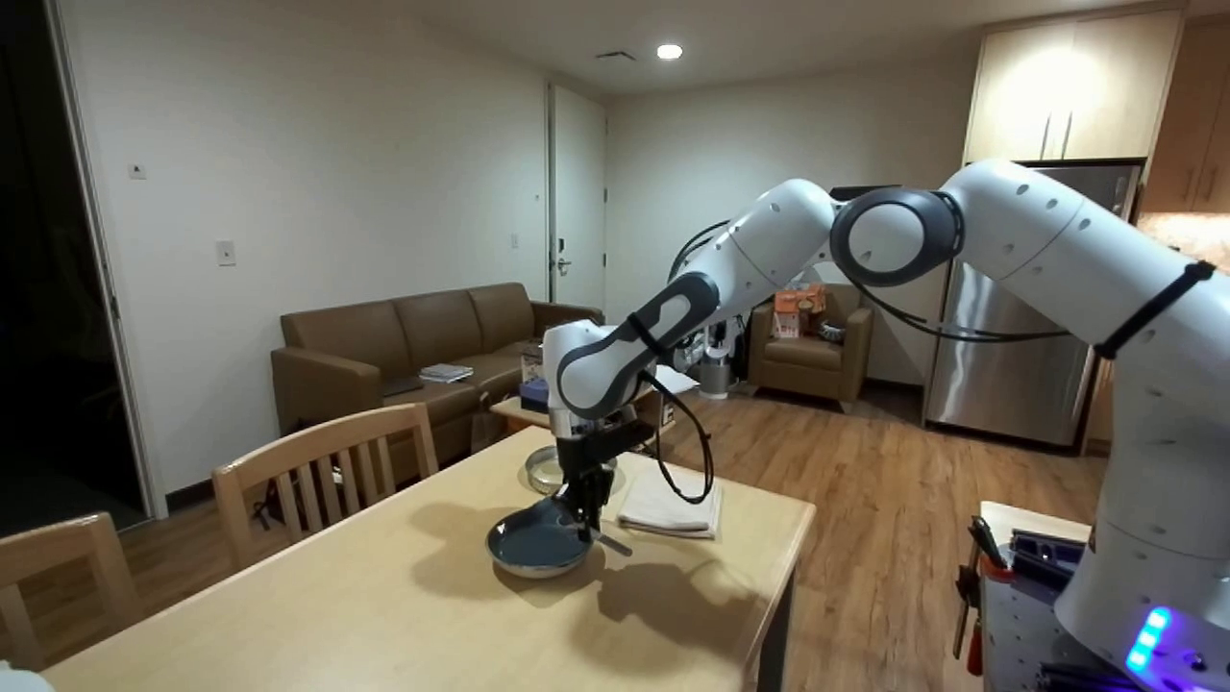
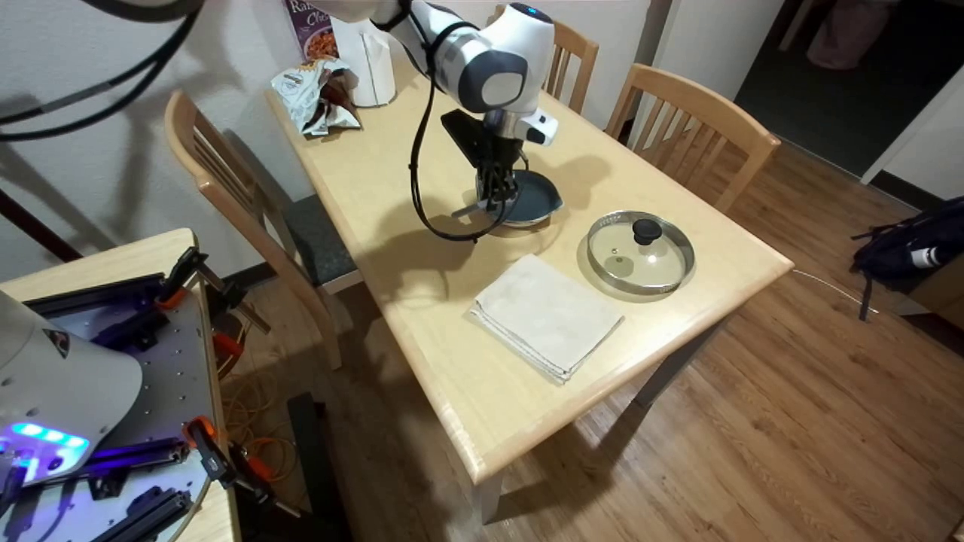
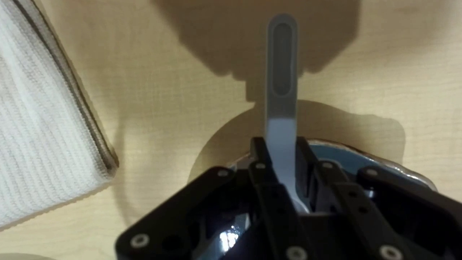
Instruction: Put the grey spoon in the bowl
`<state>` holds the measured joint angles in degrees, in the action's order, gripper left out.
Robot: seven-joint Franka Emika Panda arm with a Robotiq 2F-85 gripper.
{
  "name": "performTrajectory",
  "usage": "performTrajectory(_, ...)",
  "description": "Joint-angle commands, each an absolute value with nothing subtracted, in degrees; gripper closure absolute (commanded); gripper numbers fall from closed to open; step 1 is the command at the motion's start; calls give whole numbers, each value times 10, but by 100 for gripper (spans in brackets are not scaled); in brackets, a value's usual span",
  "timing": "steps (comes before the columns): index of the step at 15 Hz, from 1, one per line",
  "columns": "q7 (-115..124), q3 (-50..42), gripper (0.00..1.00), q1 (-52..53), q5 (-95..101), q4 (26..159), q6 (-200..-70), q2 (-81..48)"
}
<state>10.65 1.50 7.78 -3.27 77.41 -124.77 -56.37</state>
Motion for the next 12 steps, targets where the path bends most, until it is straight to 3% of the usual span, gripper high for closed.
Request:
performTrajectory(1,89,17,95,71,-28,720,-1225,-604)
performTrajectory(4,86,19,95,72,-29,694,-1205,-613)
performTrajectory(5,92,19,53,74,-30,687,-1198,-613)
performTrajectory(6,89,19,53,73,-30,685,-1200,-617)
performTrajectory(12,90,18,15,71,-31,693,-1218,-621)
